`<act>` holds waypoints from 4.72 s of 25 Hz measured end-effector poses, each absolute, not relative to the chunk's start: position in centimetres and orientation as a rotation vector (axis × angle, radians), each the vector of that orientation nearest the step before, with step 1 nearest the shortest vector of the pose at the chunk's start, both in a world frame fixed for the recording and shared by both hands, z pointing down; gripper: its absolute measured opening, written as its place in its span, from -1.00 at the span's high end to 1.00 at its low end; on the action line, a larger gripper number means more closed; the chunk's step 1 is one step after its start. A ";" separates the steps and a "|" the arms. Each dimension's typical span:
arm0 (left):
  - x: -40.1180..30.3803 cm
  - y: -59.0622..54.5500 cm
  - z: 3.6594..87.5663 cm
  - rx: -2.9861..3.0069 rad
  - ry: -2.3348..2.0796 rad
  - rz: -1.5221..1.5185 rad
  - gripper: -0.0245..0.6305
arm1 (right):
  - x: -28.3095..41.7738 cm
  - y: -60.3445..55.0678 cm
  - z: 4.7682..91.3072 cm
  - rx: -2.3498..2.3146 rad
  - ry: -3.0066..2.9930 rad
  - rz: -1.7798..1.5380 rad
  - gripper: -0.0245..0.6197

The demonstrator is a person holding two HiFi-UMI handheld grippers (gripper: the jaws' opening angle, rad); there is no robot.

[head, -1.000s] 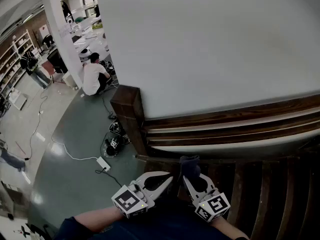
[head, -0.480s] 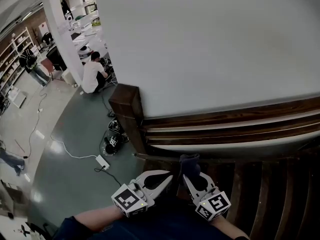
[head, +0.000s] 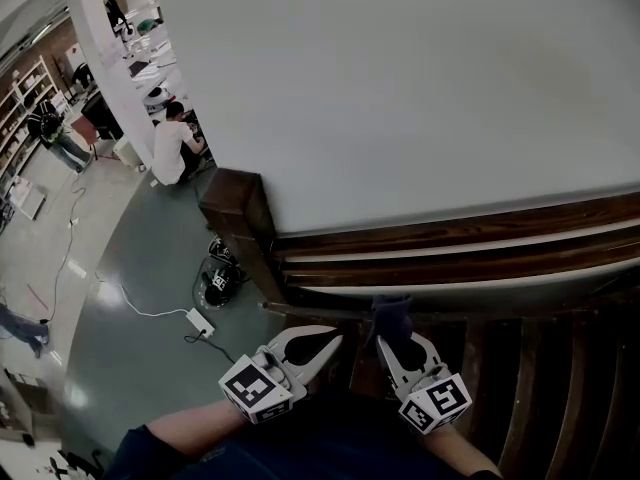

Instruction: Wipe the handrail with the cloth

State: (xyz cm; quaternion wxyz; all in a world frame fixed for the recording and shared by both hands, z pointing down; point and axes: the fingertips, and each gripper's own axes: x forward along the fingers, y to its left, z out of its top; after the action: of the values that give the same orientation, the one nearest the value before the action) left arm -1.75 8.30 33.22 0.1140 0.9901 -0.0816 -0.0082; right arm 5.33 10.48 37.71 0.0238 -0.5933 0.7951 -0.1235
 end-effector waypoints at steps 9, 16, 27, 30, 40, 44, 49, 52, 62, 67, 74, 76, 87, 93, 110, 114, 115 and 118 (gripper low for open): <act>4.9 5.4 34.5 2.892 -0.149 0.007 0.93 | 11.9 7.5 38.7 -1.908 2.393 -0.404 0.69; 11.6 2.3 33.5 2.897 -0.101 -0.026 0.93 | 19.1 5.5 38.9 -1.998 2.318 -0.417 0.69; 20.8 1.7 33.5 2.901 0.048 -0.026 0.93 | 30.8 5.1 37.6 -2.217 2.172 -0.336 0.69; 22.6 1.8 33.4 2.895 0.085 -0.034 0.93 | 34.2 5.8 37.4 -2.294 2.123 -0.337 0.69; 28.6 3.1 31.8 2.880 0.218 -0.097 0.93 | 47.8 10.5 32.8 -2.648 1.931 -0.292 0.69; 30.7 4.3 31.1 2.886 0.287 -0.109 0.93 | 53.1 12.4 29.6 -2.784 1.861 -0.268 0.69; 33.3 6.0 30.5 2.874 0.367 -0.100 0.93 | 57.7 13.5 26.7 -2.971 1.831 -0.227 0.69; 34.7 6.8 30.3 2.874 0.392 -0.089 0.93 | 58.8 12.9 26.8 -3.032 1.834 -0.242 0.68; 39.1 8.5 29.2 2.886 0.462 -0.174 0.93 | 60.2 9.8 28.8 -3.236 1.935 -0.412 0.68; 40.4 9.5 28.4 2.867 0.495 -0.216 0.93 | 60.3 8.8 30.0 -3.208 1.956 -0.592 0.68; 39.8 9.5 30.1 2.855 0.456 -0.188 0.93 | 58.7 7.9 31.5 -3.181 2.011 -0.647 0.68; 40.0 9.7 29.9 2.861 0.426 -0.170 0.93 | 58.6 8.0 31.3 -3.139 2.037 -0.672 0.68; 32.4 5.1 33.7 2.893 0.216 -0.097 0.93 | 51.2 2.5 37.2 -3.030 2.214 -0.829 0.68; 27.0 2.8 36.2 2.878 0.103 -0.049 0.93 | 46.8 -0.9 41.1 -3.001 2.269 -0.885 0.68; 15.7 -2.9 42.3 2.848 -0.257 0.086 0.93 | 33.7 -9.4 51.0 -2.826 2.499 -0.941 0.68; 13.4 -4.2 44.0 2.809 -0.358 0.104 0.93 | 30.1 -11.5 53.7 -2.766 2.574 -0.998 0.68; 12.8 -4.6 44.5 2.801 -0.385 0.107 0.93 | 29.3 -11.9 54.4 -2.749 2.599 -1.010 0.68; 11.2 -5.6 45.7 2.784 -0.459 0.117 0.93 | 26.7 -13.4 56.3 -2.696 2.675 -1.044 0.68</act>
State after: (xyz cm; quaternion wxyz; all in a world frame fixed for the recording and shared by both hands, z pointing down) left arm 11.15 -5.63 45.68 0.1583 0.9734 -0.1604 0.0408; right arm 26.74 -13.36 56.29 -0.3880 -0.6308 0.6260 -0.2443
